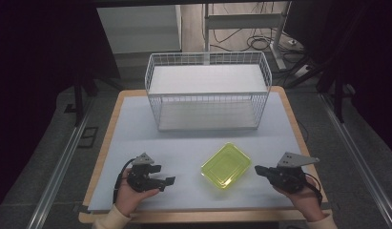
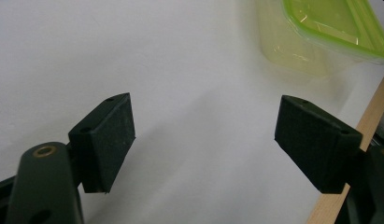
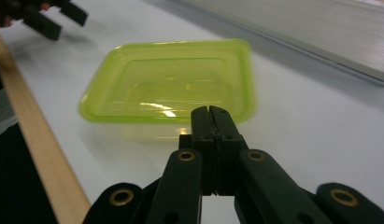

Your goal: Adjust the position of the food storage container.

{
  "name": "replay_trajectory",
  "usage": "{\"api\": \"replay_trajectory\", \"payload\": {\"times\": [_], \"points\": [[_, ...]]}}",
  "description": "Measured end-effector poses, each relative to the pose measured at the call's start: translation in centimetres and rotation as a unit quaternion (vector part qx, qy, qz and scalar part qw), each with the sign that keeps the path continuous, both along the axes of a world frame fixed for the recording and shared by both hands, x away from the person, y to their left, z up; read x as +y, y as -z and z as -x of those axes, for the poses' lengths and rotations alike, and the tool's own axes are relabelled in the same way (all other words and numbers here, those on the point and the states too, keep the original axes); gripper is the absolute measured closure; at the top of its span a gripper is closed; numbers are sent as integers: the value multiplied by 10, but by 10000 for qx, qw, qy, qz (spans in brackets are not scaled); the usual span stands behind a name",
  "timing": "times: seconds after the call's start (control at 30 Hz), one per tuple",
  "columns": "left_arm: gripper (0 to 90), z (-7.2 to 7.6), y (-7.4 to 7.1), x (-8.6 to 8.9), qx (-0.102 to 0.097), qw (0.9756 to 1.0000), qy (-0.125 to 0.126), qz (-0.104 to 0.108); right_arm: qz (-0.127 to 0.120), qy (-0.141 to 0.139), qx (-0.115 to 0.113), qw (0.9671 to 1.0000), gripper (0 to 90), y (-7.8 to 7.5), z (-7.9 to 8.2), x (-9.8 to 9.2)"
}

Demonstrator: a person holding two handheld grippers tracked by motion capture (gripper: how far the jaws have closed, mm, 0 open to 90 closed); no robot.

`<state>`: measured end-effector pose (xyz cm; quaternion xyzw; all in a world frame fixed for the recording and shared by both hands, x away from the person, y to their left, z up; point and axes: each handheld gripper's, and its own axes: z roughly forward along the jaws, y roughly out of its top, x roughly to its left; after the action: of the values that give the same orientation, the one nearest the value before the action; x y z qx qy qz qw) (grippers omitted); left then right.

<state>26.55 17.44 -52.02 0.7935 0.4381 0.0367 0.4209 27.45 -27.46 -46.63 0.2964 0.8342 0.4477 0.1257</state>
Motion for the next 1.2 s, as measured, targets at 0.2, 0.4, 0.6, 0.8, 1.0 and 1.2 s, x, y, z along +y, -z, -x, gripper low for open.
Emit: {"api": "replay_trajectory", "payload": {"times": [0.2, 0.4, 0.6, 0.8, 1.0, 1.2], "points": [[197, 1, 1, -1, 8, 10000, 30, -27, 219, -480, 90, 9986, 900, 3, 9, 18], [198, 1, 1, -1, 7, 10000, 28, -19, 500, -915, 211, 9943, 900, 11, 17, 38], [197, 1, 1, -2, 19, 10000, 24, -24, 672, -1148, 264, 9908, 900, 17, 21, 50], [198, 1, 1, -2, 19, 10000, 45, -36, 931, -1253, 279, 9873, 900, 25, 22, 58], [198, 2, 1, -2, 29, 10000, 48, -40, 1174, -1332, 242, 9838, 900, 31, 23, 69], [198, 1, 2, -2, 32, 10000, 46, -38, 1293, -1272, 188, 9832, 900, 36, 21, 76]]}}
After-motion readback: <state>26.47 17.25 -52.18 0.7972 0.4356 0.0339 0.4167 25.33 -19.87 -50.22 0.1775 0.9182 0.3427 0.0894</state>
